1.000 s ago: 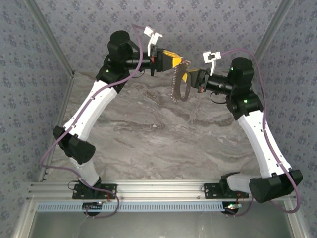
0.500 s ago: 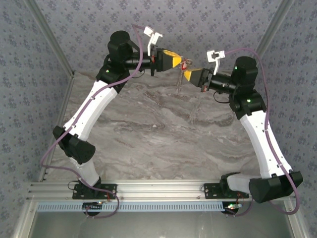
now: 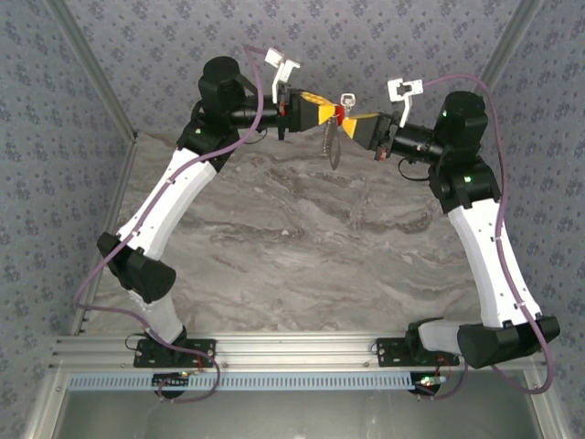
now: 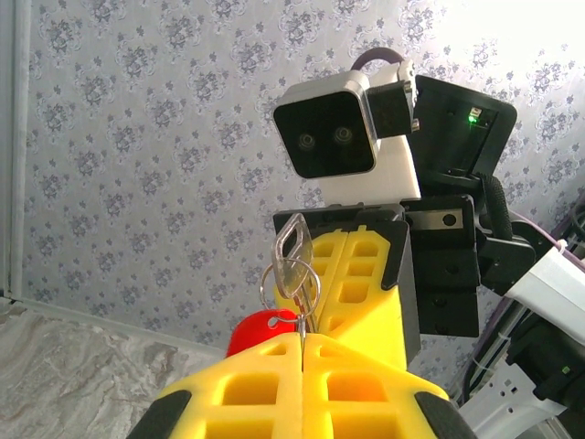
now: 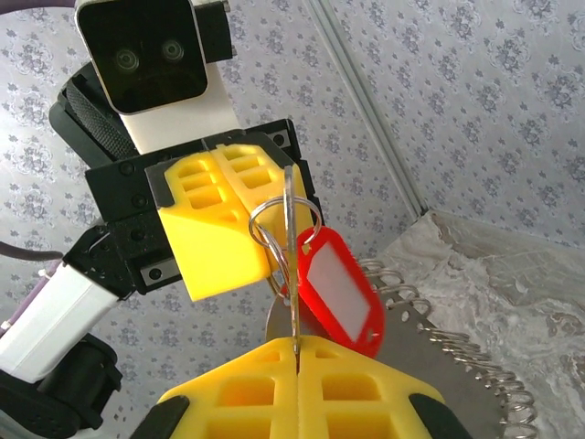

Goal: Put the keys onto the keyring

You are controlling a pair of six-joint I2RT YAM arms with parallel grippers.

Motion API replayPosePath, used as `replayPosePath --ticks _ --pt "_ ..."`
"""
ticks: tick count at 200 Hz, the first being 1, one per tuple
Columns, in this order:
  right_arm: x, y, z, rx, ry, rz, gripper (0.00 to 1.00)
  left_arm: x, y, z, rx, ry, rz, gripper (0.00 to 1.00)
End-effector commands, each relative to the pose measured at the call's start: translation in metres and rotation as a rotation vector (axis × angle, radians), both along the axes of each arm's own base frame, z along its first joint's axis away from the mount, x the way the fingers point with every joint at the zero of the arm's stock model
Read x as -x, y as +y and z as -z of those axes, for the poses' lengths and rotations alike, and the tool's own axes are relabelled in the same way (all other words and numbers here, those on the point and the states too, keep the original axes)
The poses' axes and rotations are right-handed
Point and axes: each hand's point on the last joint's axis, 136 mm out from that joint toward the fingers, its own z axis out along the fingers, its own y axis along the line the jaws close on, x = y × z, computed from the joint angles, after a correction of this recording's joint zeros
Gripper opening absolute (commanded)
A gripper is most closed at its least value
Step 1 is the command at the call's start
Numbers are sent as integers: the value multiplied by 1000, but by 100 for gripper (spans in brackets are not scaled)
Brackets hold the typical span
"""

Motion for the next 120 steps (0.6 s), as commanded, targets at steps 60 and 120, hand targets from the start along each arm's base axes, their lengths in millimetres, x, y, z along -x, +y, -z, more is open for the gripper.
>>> replayPosePath --ticks 60,120 --pt "2 0 -2 32 -29 0 0 16 11 -23 34 -69 12 0" --pt "9 -7 18 44 14 30 0 14 11 -22 33 -70 4 0"
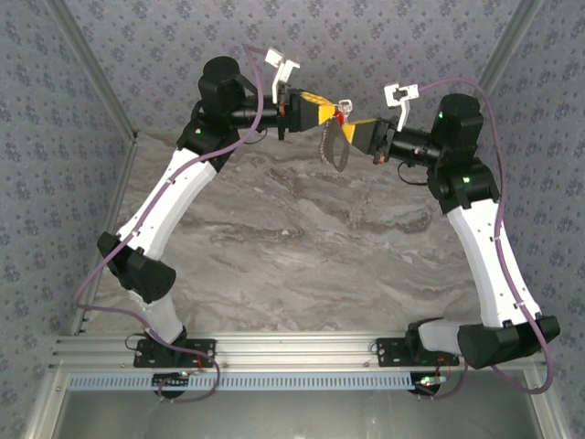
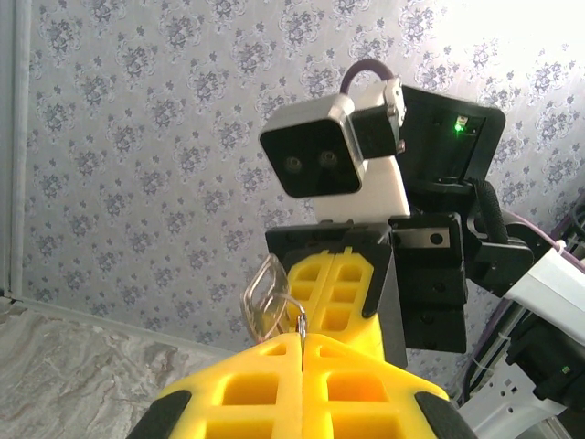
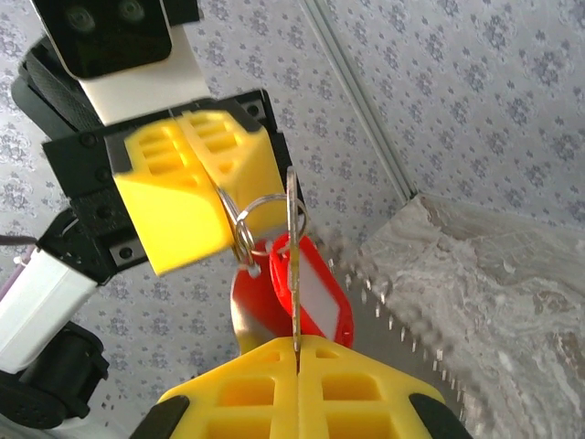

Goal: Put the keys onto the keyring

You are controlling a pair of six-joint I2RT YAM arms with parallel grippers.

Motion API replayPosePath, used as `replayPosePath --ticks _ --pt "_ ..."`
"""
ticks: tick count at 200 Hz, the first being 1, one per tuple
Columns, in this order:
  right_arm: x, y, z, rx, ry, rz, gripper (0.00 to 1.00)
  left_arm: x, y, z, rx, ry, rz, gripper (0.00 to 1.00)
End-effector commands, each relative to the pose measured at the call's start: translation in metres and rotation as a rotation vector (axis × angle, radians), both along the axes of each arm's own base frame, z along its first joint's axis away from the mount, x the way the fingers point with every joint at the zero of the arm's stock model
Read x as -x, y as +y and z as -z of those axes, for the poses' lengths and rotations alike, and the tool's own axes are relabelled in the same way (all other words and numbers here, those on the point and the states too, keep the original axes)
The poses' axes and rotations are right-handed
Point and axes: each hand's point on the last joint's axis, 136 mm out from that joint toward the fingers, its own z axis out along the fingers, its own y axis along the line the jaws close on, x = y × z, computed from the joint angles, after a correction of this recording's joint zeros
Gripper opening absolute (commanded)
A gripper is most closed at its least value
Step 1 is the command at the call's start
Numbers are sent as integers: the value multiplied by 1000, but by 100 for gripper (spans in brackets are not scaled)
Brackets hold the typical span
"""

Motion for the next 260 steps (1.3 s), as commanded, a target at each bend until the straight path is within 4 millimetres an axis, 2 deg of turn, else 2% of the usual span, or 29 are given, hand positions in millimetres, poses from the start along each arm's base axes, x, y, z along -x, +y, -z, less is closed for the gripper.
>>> replayPosePath --ticks 1,32,64,146,182,260 --pt "9 -5 -1 7 -18 18 0 14 11 -22 33 -69 4 0" --pt "11 -6 2 7 -10 20 0 14 10 -22 35 -70 5 0" --pt "9 -7 -4 4 -26 28 0 14 9 -21 34 -66 8 0" --pt "2 -3 -39 -38 -103 6 0 16 9 -22 35 -67 13 0" --pt "0 0 -47 -62 -113 -14 0 16 8 -22 34 -67 12 0" --pt "-3 -3 -33 -50 -82 6 0 14 9 -20 31 -71 -4 0"
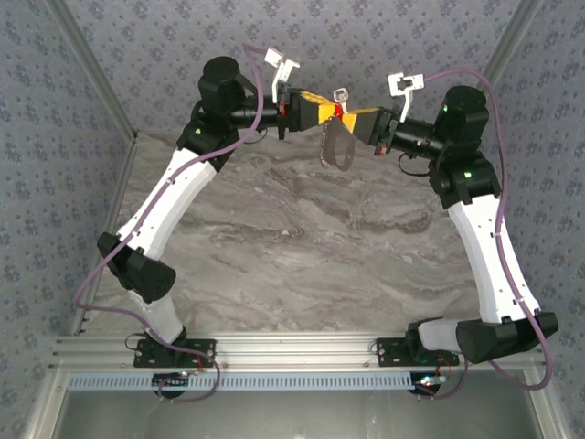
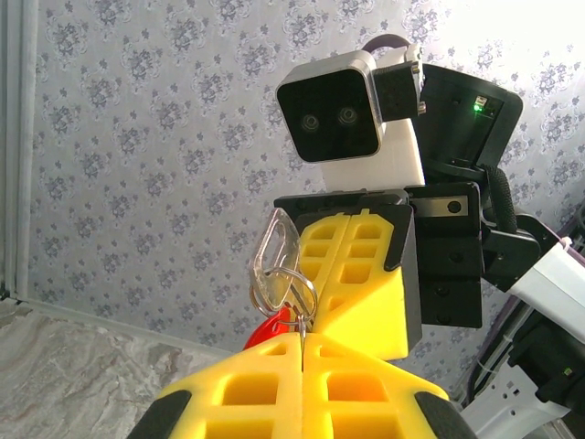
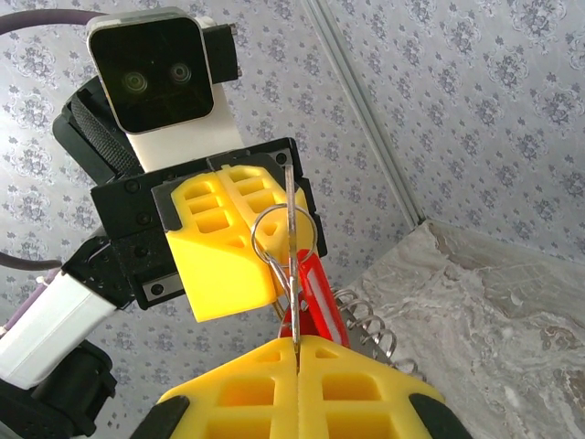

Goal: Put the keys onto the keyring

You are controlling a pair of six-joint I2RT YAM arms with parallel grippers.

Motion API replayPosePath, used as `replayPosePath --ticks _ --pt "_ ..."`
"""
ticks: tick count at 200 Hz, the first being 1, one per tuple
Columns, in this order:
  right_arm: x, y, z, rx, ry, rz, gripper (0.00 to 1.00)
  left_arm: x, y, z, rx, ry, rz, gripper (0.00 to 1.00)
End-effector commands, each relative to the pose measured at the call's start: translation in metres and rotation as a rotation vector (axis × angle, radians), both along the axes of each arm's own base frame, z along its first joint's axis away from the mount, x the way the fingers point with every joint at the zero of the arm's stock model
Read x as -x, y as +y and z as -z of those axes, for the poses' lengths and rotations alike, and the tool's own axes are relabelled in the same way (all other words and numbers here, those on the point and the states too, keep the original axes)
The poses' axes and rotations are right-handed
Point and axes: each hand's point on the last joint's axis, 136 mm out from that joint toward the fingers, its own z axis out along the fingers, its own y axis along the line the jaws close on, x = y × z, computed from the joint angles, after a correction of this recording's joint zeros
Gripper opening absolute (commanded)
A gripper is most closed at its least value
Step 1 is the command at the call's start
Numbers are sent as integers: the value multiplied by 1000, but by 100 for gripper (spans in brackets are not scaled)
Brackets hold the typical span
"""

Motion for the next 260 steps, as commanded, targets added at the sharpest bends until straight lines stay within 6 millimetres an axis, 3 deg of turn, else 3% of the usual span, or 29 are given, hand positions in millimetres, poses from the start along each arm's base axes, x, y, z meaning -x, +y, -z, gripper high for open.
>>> replayPosePath --ticks 1,88,104,129,197,260 --pt "2 -4 -6 -14 -21 14 0 16 9 -20 29 -67 6 0" --pt "1 -11 22 -3 48 34 0 17 10 -23 31 -79 8 0" --pt "1 -16 23 -9 50 51 17 17 10 -23 31 -78 10 0" --pt "1 -25 20 -18 43 78 33 18 9 -22 27 -77 23 0" --pt "-3 -29 1 -71 0 75 51 23 7 -23 22 -73 73 0" --pt "4 -8 5 -61 8 -18 60 31 8 -27 23 -75 112 0"
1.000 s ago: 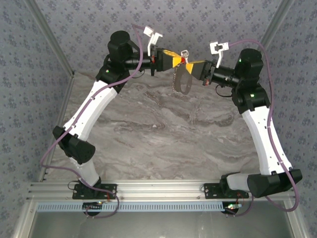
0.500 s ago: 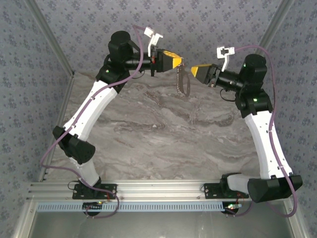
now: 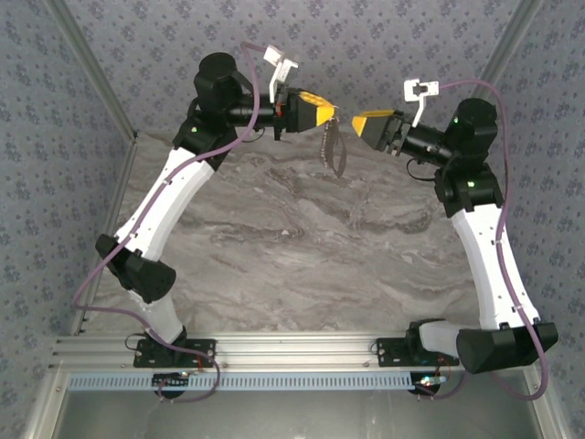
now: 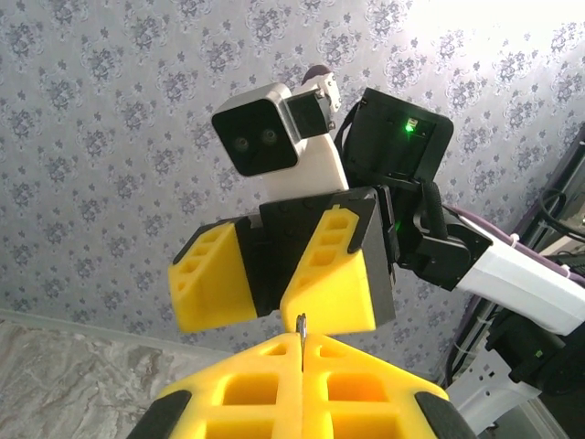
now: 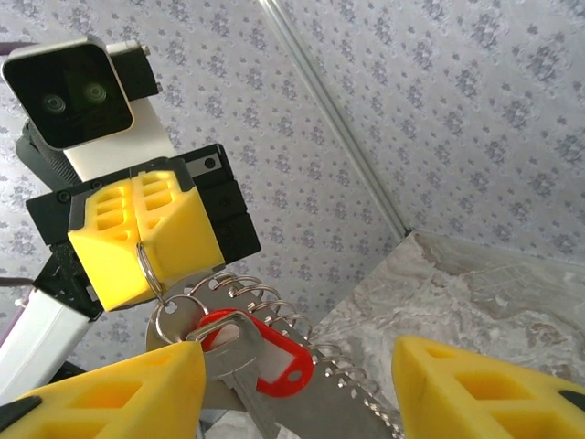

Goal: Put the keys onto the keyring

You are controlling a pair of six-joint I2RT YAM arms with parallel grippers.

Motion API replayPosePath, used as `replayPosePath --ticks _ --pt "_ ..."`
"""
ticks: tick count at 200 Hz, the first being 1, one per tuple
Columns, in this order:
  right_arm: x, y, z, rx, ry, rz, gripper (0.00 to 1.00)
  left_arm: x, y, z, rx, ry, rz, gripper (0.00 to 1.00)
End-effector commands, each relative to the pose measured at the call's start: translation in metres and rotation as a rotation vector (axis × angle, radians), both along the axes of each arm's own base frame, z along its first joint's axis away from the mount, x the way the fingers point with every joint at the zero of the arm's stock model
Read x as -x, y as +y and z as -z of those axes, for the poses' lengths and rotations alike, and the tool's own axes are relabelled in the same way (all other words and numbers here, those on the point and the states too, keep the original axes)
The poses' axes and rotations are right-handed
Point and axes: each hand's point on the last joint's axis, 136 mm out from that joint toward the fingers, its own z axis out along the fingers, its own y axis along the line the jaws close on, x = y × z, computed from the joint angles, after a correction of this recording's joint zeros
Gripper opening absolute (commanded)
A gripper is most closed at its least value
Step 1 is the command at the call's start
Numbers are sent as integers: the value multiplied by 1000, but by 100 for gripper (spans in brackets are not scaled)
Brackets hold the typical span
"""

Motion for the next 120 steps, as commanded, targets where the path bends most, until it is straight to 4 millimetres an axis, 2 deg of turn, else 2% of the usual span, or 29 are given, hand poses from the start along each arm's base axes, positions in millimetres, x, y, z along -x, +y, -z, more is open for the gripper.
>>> replayPosePath --ticks 1,120 --pt "10 12 -7 -1 -29 -64 60 14 5 -17 27 -49 44 0" --pt "12 47 -3 8 -27 -171 59 18 2 -18 22 -48 72 0"
